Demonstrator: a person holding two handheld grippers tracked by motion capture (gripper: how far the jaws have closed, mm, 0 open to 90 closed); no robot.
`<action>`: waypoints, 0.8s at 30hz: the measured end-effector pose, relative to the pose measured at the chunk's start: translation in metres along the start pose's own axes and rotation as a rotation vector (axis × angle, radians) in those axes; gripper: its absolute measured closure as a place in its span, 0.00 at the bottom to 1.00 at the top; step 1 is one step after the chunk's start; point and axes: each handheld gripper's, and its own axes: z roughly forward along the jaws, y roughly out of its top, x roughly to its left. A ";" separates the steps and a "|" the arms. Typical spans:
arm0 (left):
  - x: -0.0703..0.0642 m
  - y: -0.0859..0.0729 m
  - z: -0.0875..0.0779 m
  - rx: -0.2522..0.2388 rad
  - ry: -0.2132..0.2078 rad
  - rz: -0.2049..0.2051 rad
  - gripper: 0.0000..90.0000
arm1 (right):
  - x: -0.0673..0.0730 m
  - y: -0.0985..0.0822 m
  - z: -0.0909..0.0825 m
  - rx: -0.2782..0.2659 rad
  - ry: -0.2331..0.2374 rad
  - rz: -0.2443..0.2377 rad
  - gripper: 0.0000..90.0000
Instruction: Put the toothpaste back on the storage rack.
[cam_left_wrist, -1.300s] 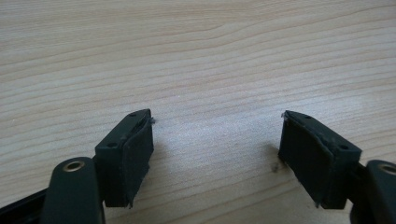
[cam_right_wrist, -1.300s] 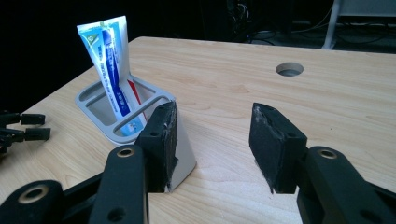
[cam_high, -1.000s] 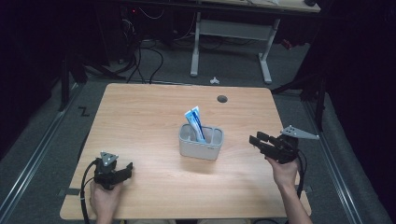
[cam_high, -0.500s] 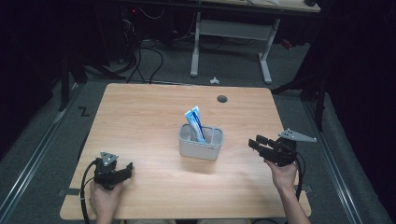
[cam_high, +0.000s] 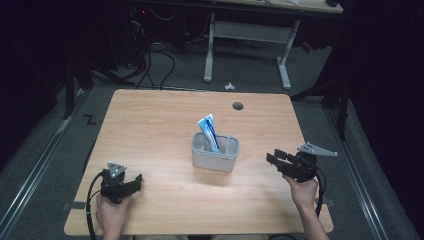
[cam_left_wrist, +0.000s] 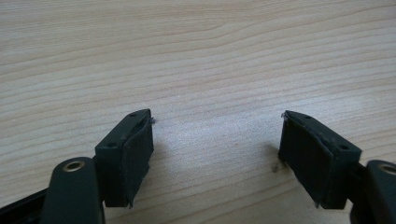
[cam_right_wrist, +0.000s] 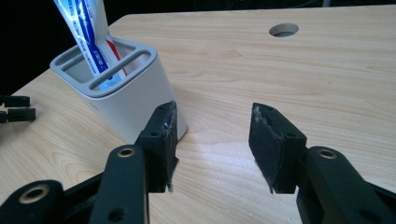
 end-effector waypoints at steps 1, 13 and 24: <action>0.000 0.000 0.000 0.000 0.000 0.000 0.30 | 0.000 -0.002 0.001 0.003 -0.003 0.004 0.58; 0.000 0.000 0.000 0.000 0.000 0.000 0.30 | -0.009 -0.015 0.011 0.034 -0.022 0.028 0.59; 0.000 0.000 0.000 0.000 0.000 0.000 0.30 | -0.012 -0.019 0.017 0.056 -0.036 0.034 0.59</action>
